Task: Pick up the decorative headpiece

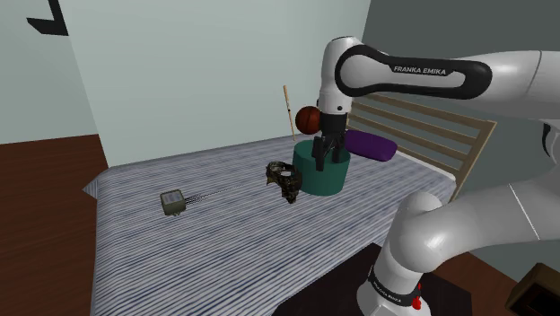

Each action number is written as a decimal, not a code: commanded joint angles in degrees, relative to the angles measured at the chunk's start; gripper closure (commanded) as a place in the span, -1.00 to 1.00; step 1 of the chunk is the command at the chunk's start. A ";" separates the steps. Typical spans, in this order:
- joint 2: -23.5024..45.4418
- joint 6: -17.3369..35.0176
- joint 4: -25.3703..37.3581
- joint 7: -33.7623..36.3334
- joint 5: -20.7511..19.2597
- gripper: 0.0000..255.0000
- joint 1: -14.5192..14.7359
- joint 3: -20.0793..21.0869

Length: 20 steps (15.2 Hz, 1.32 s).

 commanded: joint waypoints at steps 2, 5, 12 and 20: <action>1.81 1.73 0.10 -0.63 -0.39 -1.00 -0.11 -0.57; 7.56 6.73 0.89 -2.46 -1.34 -1.00 -0.35 -2.28; 22.25 16.91 5.53 -6.80 -2.09 -1.00 -0.56 -6.00; 40.18 24.89 15.37 -12.36 0.08 -1.00 -0.77 -9.37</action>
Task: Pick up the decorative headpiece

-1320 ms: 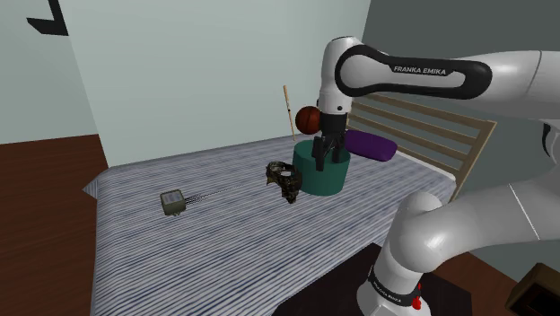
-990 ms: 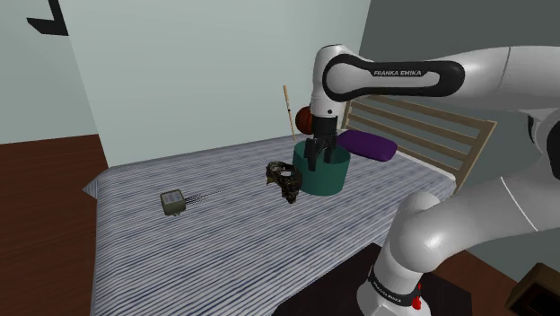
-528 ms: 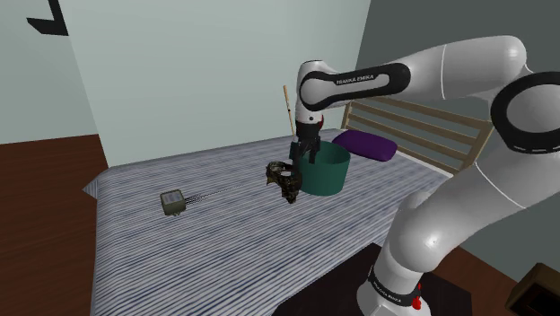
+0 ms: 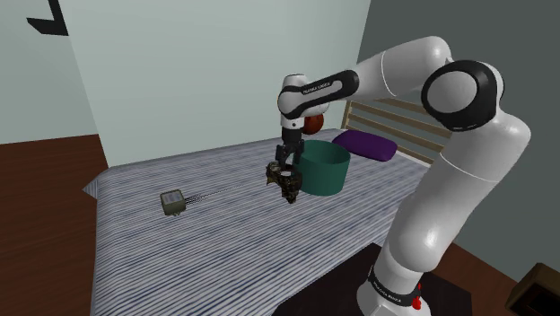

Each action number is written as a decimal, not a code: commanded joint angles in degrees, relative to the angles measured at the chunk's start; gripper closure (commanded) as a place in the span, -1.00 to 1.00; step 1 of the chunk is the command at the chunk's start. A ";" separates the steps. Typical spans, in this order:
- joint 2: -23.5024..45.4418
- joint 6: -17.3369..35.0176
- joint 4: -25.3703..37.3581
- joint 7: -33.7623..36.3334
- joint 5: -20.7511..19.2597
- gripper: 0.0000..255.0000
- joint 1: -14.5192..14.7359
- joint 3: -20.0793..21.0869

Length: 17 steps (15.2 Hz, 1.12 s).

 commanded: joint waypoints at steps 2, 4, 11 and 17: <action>6.82 2.17 4.56 -2.06 1.46 -1.00 -0.20 -0.83; 11.41 3.14 8.05 -3.52 2.61 -1.00 -0.56 -1.24; 23.63 4.87 18.14 -7.01 5.84 -1.00 -2.21 -1.48; 26.05 9.23 16.09 -7.64 6.70 -1.00 -2.40 -1.21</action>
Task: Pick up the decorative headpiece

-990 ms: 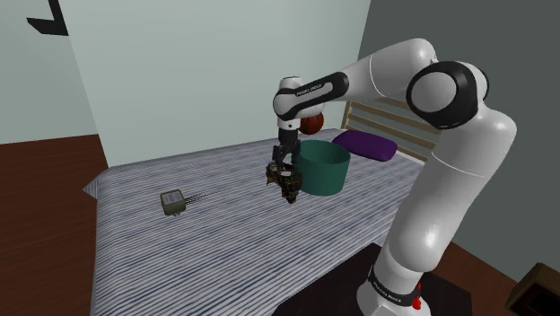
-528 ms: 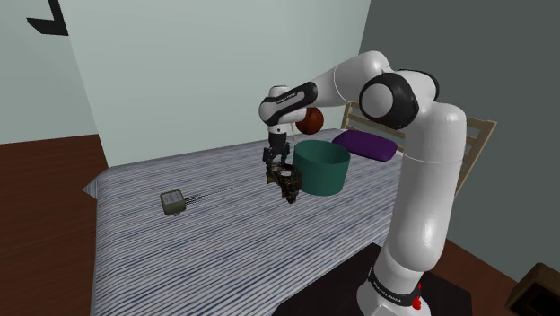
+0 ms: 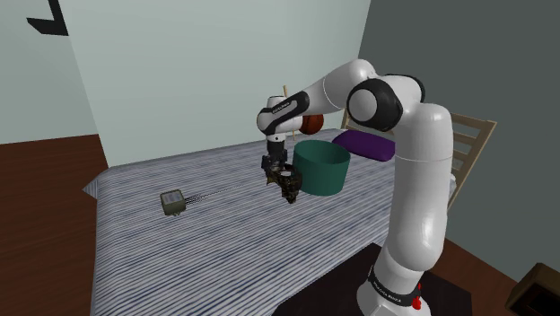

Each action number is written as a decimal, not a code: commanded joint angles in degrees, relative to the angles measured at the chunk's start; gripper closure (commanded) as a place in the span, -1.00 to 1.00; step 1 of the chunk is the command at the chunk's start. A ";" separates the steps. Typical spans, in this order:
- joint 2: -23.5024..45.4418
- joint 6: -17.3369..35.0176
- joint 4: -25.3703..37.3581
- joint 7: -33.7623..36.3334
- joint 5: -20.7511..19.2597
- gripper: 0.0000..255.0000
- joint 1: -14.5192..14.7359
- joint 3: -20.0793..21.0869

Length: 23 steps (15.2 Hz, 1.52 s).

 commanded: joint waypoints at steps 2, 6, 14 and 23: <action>0.69 0.84 -0.14 -0.04 0.22 -1.00 0.01 0.11; 0.71 0.94 -0.22 -0.13 0.23 1.00 -0.05 0.08; -0.10 -0.47 0.41 0.17 -0.06 1.00 0.07 0.02; -3.10 -6.53 3.60 0.96 -1.11 1.00 0.28 -0.30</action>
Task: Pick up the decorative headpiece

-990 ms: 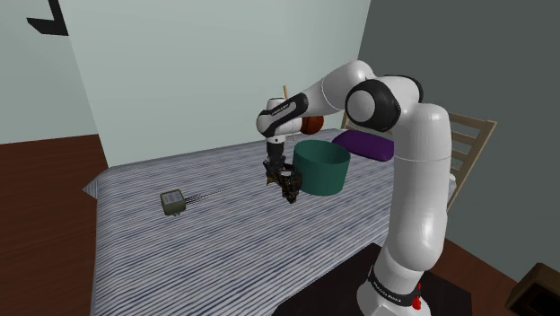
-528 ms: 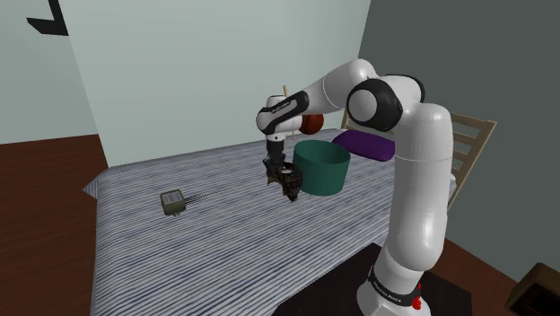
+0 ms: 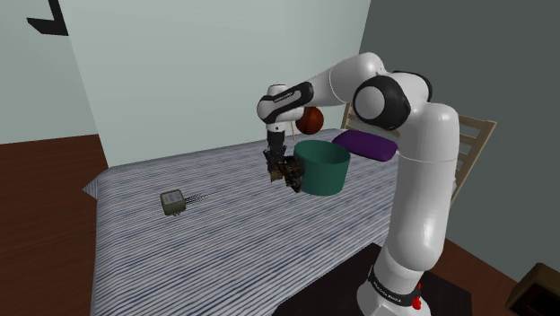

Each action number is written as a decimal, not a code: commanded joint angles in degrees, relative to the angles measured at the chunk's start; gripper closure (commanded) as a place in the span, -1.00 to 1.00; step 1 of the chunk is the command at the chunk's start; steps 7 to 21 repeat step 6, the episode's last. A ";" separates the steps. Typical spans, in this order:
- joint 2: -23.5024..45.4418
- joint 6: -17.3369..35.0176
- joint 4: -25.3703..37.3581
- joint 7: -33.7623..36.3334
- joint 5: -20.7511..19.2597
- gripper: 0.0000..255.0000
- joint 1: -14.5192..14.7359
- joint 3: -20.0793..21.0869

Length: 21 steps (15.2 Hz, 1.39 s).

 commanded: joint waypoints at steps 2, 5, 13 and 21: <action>-1.02 -2.22 1.27 0.20 -0.35 1.00 0.02 -0.12; -1.58 -3.72 2.23 0.36 -0.54 1.00 0.05 -0.16; -1.57 -3.72 2.24 0.36 -0.54 1.00 0.05 -0.16; -1.57 -3.72 2.24 0.36 -0.54 1.00 0.05 -0.16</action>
